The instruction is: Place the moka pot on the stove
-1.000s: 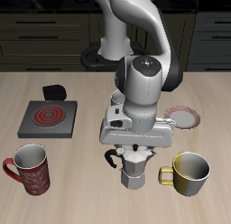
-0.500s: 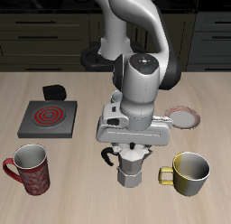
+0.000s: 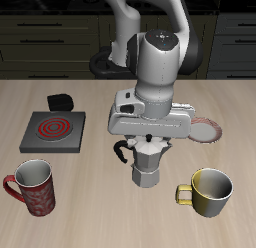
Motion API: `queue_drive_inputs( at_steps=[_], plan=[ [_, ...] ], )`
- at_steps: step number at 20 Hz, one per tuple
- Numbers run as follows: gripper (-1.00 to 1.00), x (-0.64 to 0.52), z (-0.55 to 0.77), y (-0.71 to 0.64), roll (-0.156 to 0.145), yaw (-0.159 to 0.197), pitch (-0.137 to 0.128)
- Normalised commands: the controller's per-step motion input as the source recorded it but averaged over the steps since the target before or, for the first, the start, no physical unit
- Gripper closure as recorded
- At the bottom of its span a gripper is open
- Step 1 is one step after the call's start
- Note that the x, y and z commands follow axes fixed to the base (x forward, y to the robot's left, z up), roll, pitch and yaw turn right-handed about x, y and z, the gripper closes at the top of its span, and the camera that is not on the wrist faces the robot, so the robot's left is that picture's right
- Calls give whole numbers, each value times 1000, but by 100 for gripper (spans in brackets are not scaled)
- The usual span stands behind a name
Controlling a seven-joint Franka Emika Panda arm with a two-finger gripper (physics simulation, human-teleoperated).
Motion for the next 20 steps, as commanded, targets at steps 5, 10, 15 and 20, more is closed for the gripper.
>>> queue_drive_inputs(
  at_steps=[5, 10, 15, 20],
  plan=[
    [100, -368, 278, -98, -10, -5, -54],
    [100, -490, 261, -90, -15, 40, -91],
    [100, -459, 199, -48, 25, 10, -51],
    [100, -445, 129, -63, 8, 43, -54]
  ],
)
